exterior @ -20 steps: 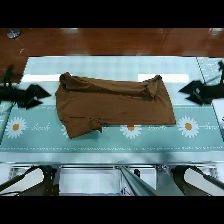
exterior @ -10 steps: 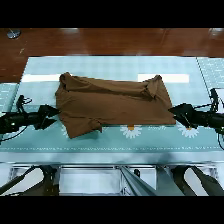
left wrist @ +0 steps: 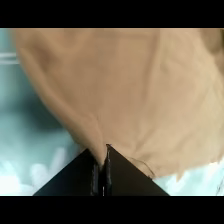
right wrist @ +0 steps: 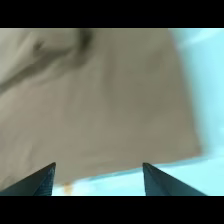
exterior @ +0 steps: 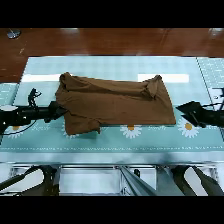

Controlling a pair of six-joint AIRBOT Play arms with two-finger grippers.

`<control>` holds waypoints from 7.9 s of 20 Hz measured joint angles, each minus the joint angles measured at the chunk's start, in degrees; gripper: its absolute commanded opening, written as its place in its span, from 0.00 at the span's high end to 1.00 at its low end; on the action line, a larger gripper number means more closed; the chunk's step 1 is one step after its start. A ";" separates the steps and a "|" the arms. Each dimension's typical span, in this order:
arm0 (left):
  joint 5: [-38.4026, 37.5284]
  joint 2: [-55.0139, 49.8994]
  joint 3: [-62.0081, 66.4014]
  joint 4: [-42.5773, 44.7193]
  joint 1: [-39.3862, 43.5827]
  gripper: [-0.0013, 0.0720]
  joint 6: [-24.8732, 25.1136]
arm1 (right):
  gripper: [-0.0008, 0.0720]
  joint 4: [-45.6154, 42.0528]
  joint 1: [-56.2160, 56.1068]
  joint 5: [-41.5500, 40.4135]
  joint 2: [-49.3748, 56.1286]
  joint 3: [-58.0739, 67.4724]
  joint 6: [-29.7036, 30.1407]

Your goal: Fold the shirts.

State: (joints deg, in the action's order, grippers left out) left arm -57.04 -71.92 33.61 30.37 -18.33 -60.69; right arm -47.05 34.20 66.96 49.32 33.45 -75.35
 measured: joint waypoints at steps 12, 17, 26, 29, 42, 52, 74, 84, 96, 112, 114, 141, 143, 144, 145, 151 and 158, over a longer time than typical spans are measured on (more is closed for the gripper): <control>-4.28 -0.17 4.61 -0.37 4.42 0.93 3.10 | 0.13 -4.15 -5.20 -3.28 21.29 3.02 -5.68; -2.71 -0.17 4.68 -0.39 7.21 0.93 3.08 | 0.27 -2.14 -12.90 -3.41 29.97 9.90 -7.26; -5.09 0.20 11.45 -3.04 5.95 0.93 2.25 | 0.95 -3.04 -20.24 2.03 34.07 29.44 -7.26; -8.59 2.08 23.23 -10.12 2.40 0.93 1.97 | 0.95 -2.93 -20.52 5.42 31.78 45.51 -7.65; -13.70 18.16 79.14 7.48 -9.86 0.93 -14.01 | 0.95 -14.51 -20.52 13.09 5.60 87.21 -9.40; -21.59 27.63 79.21 52.46 16.28 0.93 -23.89 | 0.95 -31.87 -25.31 24.50 -11.72 72.37 -11.45; 2.27 -23.45 58.73 48.30 19.80 0.93 -43.06 | 0.95 -18.25 -27.08 1.46 52.98 68.37 -9.01; -14.88 -27.26 59.65 40.13 14.16 0.93 -30.86 | 0.95 -16.11 -24.70 17.75 57.40 71.93 -7.15; -27.74 -31.06 59.63 42.77 13.64 0.02 -27.80 | 0.12 -20.41 -26.25 20.41 58.16 64.46 -7.13; -17.73 7.69 0.66 26.62 -11.41 0.02 -16.44 | 0.13 2.03 -2.40 8.79 21.35 9.53 7.96; -15.04 9.01 -3.65 23.80 -12.96 0.02 -14.51 | 0.13 3.91 -4.04 7.69 20.13 6.75 8.90; -14.10 7.37 -7.21 13.07 0.57 0.93 -0.22 | 0.13 -11.78 -7.10 7.04 18.82 -0.98 -1.79; -14.16 7.37 -7.02 13.05 0.57 0.93 -0.22 | 0.13 -9.81 -7.89 4.81 18.97 -1.07 -2.12; -14.16 7.34 -6.95 13.07 0.57 0.93 -0.22 | 0.14 -8.63 -8.17 4.02 19.30 -1.09 -2.27; -14.08 7.34 -6.91 13.07 0.57 0.93 -0.22 | 0.21 -7.43 -8.48 3.28 19.78 -1.09 -2.29; -15.04 7.34 -4.92 13.16 0.26 0.93 -0.22 | 0.95 -2.93 -12.15 0.96 22.77 0.85 1.86; -18.71 6.43 8.48 13.29 -5.73 0.93 -1.22 | 0.95 -2.54 -13.18 4.17 23.71 15.13 2.62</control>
State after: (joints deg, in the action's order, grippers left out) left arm -75.75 -65.49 42.09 43.66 -24.05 -61.91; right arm -49.58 21.02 71.13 73.03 48.58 -72.73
